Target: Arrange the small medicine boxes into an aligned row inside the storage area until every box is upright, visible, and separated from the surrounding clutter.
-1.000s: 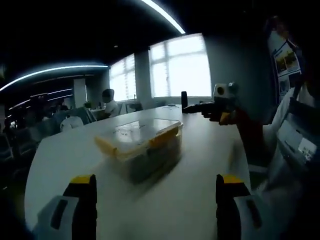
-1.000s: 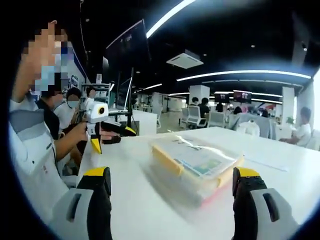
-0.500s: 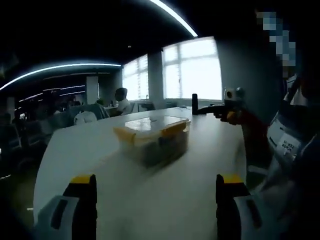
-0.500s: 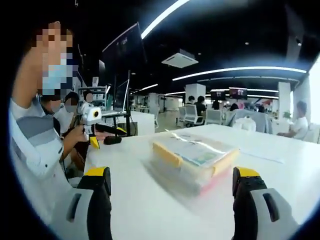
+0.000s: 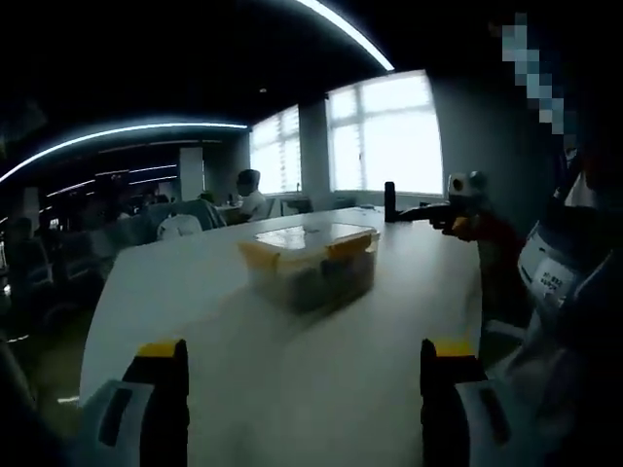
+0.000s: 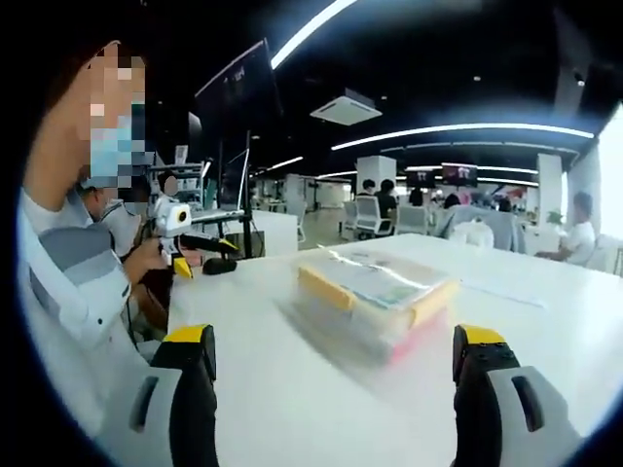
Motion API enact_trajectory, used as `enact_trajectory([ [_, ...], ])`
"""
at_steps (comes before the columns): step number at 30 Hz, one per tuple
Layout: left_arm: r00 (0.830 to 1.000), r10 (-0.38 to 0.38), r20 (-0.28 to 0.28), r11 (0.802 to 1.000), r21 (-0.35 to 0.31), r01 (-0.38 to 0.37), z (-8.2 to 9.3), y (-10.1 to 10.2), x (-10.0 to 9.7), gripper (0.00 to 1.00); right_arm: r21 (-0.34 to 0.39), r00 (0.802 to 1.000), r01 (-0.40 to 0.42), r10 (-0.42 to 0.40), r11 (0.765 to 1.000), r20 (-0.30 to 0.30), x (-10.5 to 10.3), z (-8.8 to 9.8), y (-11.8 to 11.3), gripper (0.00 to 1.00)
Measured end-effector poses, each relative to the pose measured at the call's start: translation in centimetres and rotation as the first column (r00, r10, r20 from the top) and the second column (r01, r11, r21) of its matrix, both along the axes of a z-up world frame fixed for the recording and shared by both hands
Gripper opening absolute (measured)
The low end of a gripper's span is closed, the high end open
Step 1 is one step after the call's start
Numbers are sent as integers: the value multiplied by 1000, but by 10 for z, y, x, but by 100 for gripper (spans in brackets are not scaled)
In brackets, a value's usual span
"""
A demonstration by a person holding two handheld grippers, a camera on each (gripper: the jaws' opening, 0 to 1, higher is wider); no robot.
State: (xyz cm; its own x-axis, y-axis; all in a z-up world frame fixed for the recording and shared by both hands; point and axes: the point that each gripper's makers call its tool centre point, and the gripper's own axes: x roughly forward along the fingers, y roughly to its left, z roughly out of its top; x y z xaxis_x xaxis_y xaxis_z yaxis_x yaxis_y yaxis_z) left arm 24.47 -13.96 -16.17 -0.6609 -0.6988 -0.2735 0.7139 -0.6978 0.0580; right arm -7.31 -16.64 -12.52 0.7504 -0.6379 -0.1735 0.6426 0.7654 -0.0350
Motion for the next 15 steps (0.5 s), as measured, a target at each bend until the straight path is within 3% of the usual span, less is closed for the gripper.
enact_trajectory([
  [15,998,65,3,998,12,-65,-10,22,20,99,7,998,63,-63,998,3,-27,-5,15,100],
])
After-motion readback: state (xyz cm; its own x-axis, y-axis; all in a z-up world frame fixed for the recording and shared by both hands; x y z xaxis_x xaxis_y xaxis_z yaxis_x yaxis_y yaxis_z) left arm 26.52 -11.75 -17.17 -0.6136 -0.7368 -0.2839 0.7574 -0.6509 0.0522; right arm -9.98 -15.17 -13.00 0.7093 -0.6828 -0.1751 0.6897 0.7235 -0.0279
